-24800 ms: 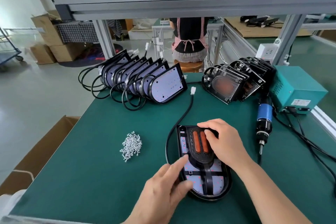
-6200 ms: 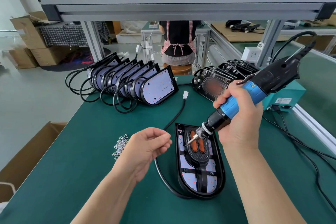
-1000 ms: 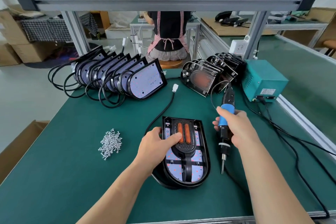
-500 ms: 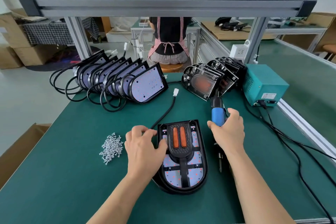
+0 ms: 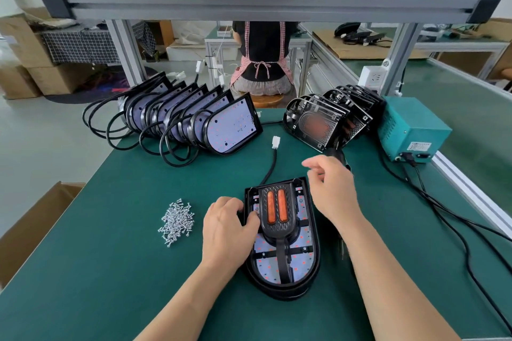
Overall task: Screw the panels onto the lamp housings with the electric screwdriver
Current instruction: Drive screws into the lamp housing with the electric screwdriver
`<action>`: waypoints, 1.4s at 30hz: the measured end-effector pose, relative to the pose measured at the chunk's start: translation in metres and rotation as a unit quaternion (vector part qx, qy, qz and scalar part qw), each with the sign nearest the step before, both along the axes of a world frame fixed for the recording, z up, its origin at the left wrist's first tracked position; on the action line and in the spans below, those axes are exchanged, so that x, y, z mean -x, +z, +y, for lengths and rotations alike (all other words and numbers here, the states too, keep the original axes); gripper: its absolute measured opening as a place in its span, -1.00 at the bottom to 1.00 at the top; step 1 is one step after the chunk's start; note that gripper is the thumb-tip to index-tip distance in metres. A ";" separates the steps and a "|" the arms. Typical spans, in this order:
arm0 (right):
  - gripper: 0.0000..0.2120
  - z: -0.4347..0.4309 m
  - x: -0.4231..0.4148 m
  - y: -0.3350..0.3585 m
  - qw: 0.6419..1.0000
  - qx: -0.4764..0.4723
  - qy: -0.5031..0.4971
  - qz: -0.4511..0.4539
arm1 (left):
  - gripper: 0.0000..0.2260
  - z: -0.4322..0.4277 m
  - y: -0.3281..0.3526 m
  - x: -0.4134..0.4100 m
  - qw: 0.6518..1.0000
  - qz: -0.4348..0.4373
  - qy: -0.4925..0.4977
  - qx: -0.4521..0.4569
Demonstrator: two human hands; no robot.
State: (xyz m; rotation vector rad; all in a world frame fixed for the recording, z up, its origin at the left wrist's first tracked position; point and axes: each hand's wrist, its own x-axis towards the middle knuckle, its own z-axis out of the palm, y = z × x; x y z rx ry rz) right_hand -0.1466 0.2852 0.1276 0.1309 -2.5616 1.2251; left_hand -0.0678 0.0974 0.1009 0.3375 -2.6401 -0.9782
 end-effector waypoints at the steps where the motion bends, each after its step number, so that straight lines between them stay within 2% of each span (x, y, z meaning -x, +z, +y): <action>1: -0.65 -0.005 0.006 0.005 0.995 0.072 0.031 -0.055 | -0.83 0.000 0.000 0.000 1.000 0.006 -0.001 0.003; 3: -0.59 -0.015 0.021 0.010 0.949 0.240 0.089 -0.183 | -0.84 -0.001 0.000 -0.001 1.000 0.015 0.000 0.000; 4: -0.58 -0.018 0.028 0.008 0.927 0.279 0.111 -0.226 | -0.81 -0.001 0.000 -0.001 1.000 0.018 0.004 -0.003; 5: -0.57 -0.020 0.034 0.006 0.924 0.263 0.127 -0.248 | -0.79 -0.001 -0.001 -0.002 1.000 0.019 0.011 -0.007; 8: -0.48 -0.022 0.052 0.003 0.962 0.078 0.156 -0.211 | -0.79 -0.004 -0.001 0.000 0.999 0.018 0.038 -0.016; 10: -0.36 -0.023 0.067 0.007 0.961 -0.031 0.179 -0.209 | -0.80 -0.005 -0.001 0.001 0.999 0.011 0.047 -0.016; 12: -0.30 -0.022 0.079 0.010 0.943 -0.190 0.197 -0.187 | -0.80 -0.005 -0.002 0.002 0.999 0.011 0.045 -0.020; 14: -0.42 -0.022 0.085 0.012 0.921 -0.317 0.186 -0.128 | -0.80 -0.005 -0.003 0.003 0.999 0.010 0.041 -0.026; 16: -0.52 -0.024 0.084 0.017 0.897 -0.393 0.186 -0.084 | -0.79 -0.005 -0.003 0.003 0.999 0.011 0.040 -0.030; 18: -0.57 -0.026 0.077 0.021 0.878 -0.427 0.199 -0.077 | -0.79 -0.005 -0.003 0.002 0.999 0.011 0.041 -0.033; 21: -0.70 -0.023 0.066 0.022 0.897 -0.389 0.192 -0.083 | -0.81 -0.005 -0.003 0.002 0.998 0.014 0.041 -0.037; 24: -0.69 -0.020 0.051 0.035 0.915 -0.342 0.187 -0.105 | -0.82 -0.005 -0.003 0.002 0.997 0.021 0.057 -0.053; 28: -0.73 -0.019 0.023 0.051 0.948 -0.195 0.157 -0.196 | -0.80 -0.005 -0.002 0.003 0.995 0.019 0.073 -0.065; 30: -0.68 -0.018 0.001 0.050 0.940 -0.093 0.161 -0.285 | -0.77 -0.004 -0.001 0.002 0.995 0.020 0.074 -0.067; 32: -0.48 -0.017 -0.018 0.045 0.925 -0.060 0.177 -0.332 | -0.76 -0.004 0.000 0.001 0.995 0.021 0.073 -0.069; 33: -0.45 -0.018 -0.025 0.041 0.921 -0.026 0.181 -0.345 | -0.75 -0.004 0.000 0.001 0.995 0.021 0.073 -0.068; 36: -0.50 -0.020 -0.037 0.028 0.899 0.128 0.177 -0.378 | -0.75 -0.004 0.000 0.001 0.995 0.020 0.073 -0.065; 38: -0.61 -0.020 -0.037 0.020 0.882 0.211 0.177 -0.383 | -0.77 -0.005 0.000 0.001 0.995 0.022 0.073 -0.064; 42: -0.65 -0.020 -0.038 0.016 0.885 0.222 0.189 -0.362 | -0.81 -0.006 -0.002 0.003 0.995 0.021 0.077 -0.060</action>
